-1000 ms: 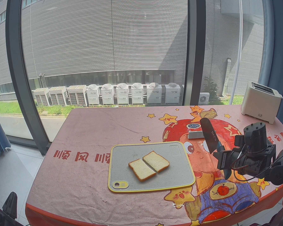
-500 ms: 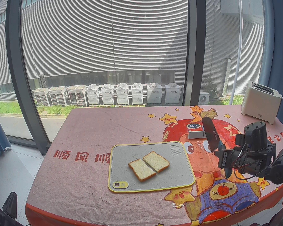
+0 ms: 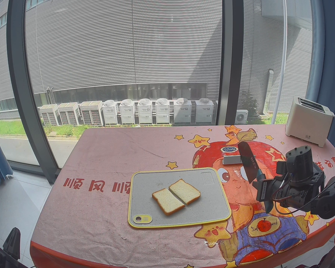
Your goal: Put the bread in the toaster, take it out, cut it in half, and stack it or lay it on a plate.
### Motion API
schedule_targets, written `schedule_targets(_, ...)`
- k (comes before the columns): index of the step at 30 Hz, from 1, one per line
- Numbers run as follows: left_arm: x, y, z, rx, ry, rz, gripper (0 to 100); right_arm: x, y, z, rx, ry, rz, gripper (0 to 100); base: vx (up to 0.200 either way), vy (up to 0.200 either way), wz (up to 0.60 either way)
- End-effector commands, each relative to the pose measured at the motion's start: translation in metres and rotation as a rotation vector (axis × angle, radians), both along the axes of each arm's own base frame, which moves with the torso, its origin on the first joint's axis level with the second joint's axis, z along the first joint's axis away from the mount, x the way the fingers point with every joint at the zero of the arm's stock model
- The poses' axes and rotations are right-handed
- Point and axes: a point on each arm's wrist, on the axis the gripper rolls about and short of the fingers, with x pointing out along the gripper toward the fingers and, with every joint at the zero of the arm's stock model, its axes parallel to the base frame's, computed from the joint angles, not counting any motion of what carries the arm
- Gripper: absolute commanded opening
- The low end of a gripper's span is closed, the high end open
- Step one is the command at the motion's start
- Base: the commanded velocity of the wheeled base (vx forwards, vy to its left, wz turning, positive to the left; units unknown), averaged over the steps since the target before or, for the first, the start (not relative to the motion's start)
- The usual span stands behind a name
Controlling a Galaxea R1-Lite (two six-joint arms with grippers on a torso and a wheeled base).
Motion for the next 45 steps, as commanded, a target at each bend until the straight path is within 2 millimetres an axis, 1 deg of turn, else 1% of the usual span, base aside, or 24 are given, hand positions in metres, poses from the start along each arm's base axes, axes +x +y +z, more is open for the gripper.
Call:
schedule_targets(1,0.0001,0.0,-0.0053,0.0,0.002,0.001,0,-0.0002,0.0012,-0.0031,-0.006,0.012,0.005,0,0.0,0.0,0.0)
schedule_targets(10,0.0001,0.0,-0.0052,0.0,0.001,0.001,0,0.0038,0.0028,-0.007,-0.008,0.018,0.001,0,0.0,0.0,0.0)
schedule_targets(15,0.0001,0.0,-0.0052,0.0,0.001,0.001,0,0.0023,0.0033,-0.0093,-0.018,0.032,0.005,0,0.0,0.0,0.0)
schedule_targets(35,0.0001,0.0,-0.0052,0.0,0.001,0.001,0,0.0023,0.0041,-0.0079,-0.016,0.026,0.007,0,0.0,0.0,0.0)
schedule_targets(36,0.0001,0.0,-0.0052,0.0,0.001,0.001,0,0.0023,0.0041,-0.0079,-0.016,0.026,0.007,100,0.0,0.0,0.0)
schedule_targets(45,0.0001,0.0,-0.0052,0.0,0.001,0.001,0,0.0032,0.0046,-0.0062,-0.006,0.013,0.007,100,0.0,0.0,0.0)
